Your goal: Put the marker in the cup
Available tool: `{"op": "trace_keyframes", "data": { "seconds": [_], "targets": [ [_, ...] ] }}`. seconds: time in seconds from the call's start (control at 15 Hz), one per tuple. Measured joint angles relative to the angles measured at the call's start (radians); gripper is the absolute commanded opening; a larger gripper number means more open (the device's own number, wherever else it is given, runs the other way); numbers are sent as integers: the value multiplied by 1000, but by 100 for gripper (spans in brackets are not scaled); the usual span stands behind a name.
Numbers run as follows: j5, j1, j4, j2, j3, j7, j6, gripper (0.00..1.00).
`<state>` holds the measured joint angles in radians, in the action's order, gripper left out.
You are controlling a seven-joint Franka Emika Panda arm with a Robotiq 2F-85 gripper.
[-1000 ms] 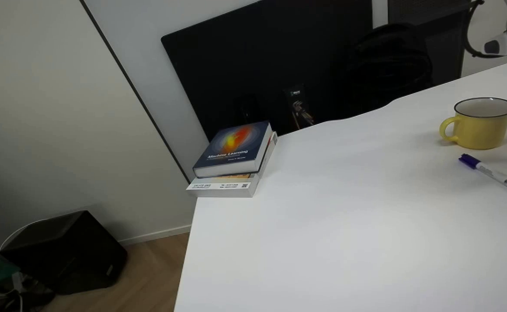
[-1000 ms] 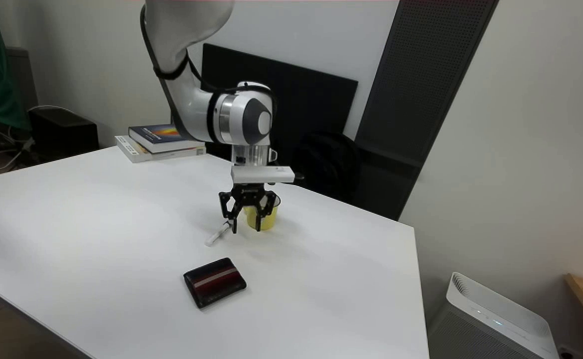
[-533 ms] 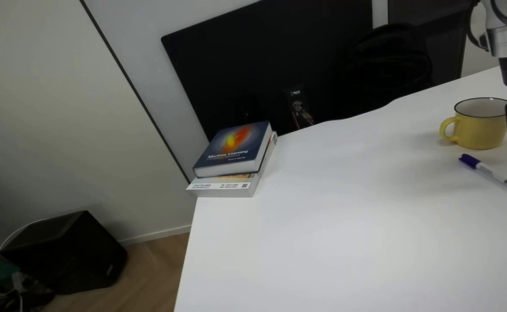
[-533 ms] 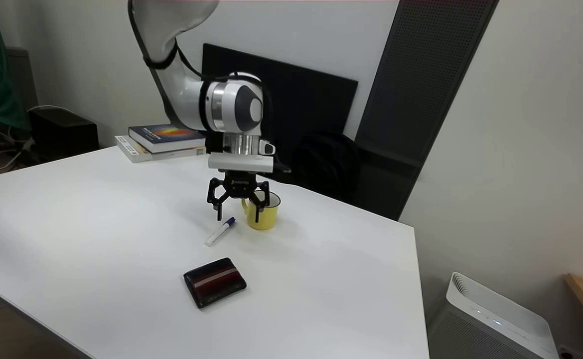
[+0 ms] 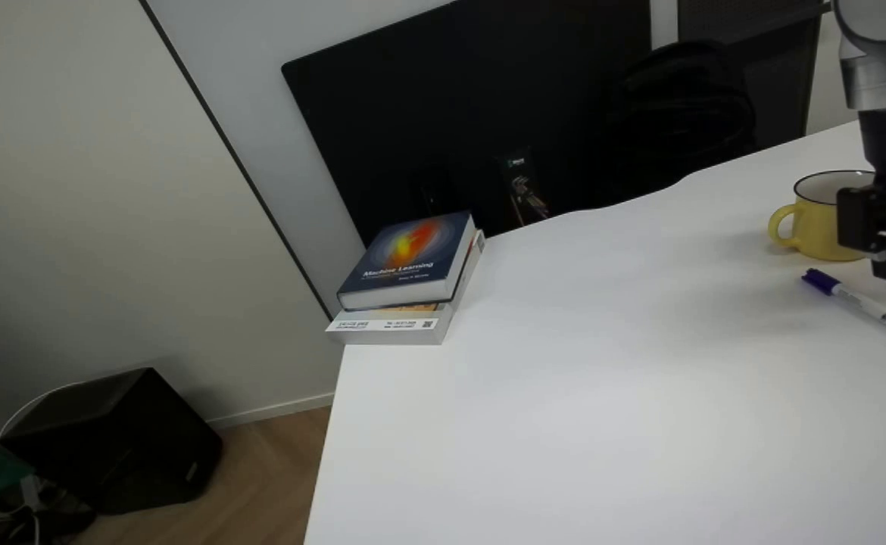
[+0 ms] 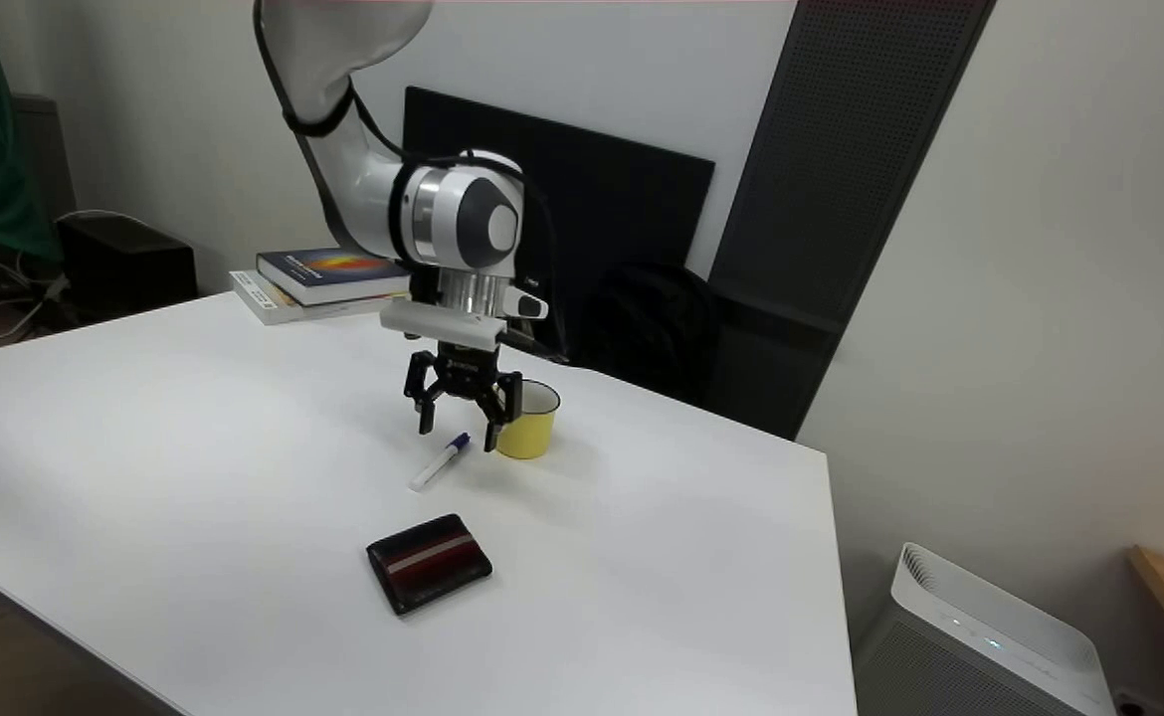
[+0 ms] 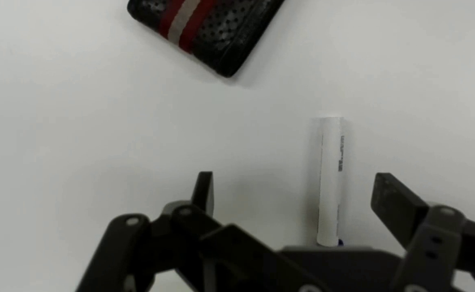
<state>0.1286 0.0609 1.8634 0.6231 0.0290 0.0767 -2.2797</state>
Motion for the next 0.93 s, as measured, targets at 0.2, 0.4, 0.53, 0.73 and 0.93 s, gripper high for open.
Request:
{"op": "trace_keyframes", "data": {
  "seconds": [0.2,0.4,0.53,0.73,0.93],
  "targets": [
    [-43,1,3,7,0,52,-51,100],
    [-48,2,23,17,0,53,-151,100],
    [-48,3,39,27,0,53,-207,100],
    [-48,10,76,27,-1,50,-278,100],
    [-47,20,125,13,-2,47,-344,100]
  ]
}}
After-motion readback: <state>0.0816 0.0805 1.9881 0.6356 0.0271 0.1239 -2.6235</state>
